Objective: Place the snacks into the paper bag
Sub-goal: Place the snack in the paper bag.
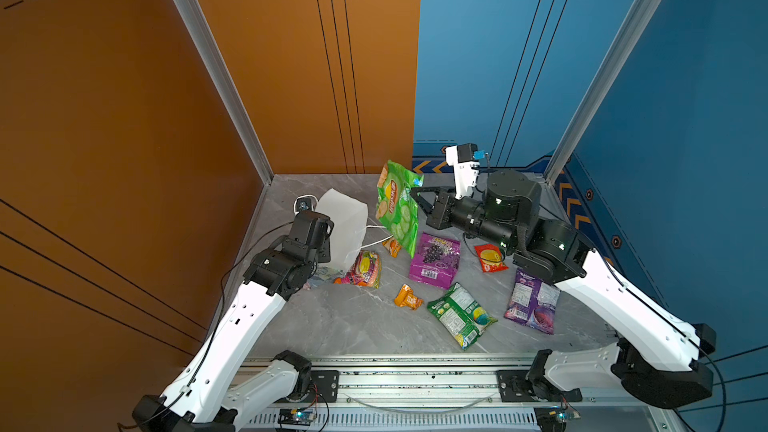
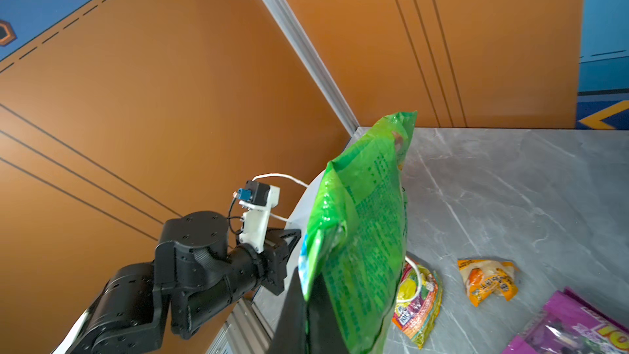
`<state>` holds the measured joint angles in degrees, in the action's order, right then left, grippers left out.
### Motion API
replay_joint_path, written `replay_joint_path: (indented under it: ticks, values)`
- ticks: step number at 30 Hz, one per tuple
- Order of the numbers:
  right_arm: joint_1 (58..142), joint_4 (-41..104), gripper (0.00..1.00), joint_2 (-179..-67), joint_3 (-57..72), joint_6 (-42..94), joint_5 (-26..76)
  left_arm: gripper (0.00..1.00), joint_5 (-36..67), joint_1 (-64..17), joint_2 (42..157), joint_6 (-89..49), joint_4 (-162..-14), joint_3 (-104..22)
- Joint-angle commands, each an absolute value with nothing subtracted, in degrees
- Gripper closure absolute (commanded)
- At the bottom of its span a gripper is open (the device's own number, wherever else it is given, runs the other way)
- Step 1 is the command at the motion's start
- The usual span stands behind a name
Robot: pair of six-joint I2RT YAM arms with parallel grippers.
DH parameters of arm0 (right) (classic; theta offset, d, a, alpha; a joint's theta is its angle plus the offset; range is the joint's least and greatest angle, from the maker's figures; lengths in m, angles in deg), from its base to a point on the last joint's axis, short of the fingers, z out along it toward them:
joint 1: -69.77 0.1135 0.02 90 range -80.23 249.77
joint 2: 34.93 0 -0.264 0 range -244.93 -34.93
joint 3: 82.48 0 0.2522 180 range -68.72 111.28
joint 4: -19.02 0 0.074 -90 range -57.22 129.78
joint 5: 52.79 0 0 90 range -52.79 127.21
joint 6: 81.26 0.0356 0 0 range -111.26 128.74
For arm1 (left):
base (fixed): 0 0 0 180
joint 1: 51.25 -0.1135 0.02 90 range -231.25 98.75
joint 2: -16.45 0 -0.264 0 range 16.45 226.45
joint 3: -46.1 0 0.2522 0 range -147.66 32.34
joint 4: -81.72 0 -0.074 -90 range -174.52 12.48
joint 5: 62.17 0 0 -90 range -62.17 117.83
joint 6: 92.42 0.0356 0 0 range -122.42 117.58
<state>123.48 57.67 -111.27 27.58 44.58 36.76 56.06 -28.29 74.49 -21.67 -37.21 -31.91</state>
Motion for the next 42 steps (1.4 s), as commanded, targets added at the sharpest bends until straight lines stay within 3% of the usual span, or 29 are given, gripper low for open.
replay_joint_path:
  ticks: [1,19,32,42]
  values:
    - [125.6,55.3,1.00,-112.4,29.2,45.6,34.8,1.00,55.4,-28.0,74.8,-21.4,-37.0,-33.2]
    - [128.7,51.4,1.00,-121.9,24.7,55.0,33.6,1.00,54.2,-27.5,70.5,-21.5,-39.1,-31.9]
    - [126.6,62.4,1.00,-124.8,26.1,58.4,49.4,1.00,54.8,-25.9,69.0,-20.5,-40.0,-31.3]
    - [127.3,64.7,1.00,-133.4,33.7,60.0,48.5,1.00,55.7,-22.8,69.5,-19.4,-40.2,-31.3]
